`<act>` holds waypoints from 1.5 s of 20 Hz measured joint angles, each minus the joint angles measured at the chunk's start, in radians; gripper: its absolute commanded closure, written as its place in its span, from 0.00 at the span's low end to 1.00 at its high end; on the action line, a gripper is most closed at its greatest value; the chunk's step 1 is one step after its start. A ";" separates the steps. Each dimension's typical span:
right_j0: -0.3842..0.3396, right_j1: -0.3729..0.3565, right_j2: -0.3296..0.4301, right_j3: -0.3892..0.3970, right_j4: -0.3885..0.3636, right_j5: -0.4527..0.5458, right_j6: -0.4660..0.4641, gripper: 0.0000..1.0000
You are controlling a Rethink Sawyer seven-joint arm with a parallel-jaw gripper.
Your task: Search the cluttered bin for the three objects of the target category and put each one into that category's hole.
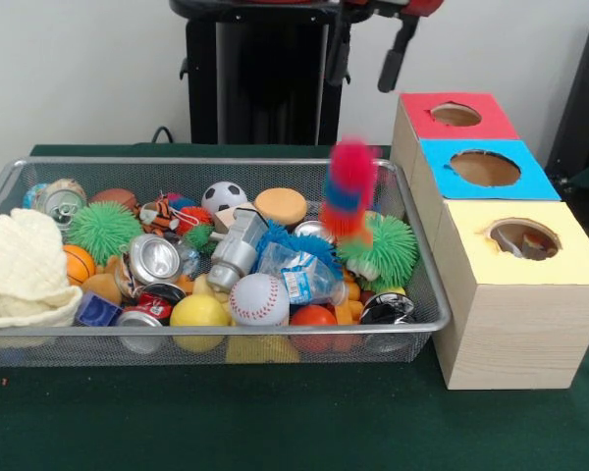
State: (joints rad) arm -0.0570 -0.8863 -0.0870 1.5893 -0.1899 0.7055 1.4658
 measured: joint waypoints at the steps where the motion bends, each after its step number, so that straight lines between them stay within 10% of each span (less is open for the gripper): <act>1: 0.000 0.000 0.003 -0.005 0.000 0.000 0.000 0.00; 15: -0.026 0.001 0.024 -0.016 0.007 0.000 0.000 0.00; 30: -0.308 0.142 0.170 -0.151 -0.045 0.000 0.000 0.00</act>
State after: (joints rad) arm -0.3649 -0.7442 0.0832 1.4387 -0.2352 0.7057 1.4656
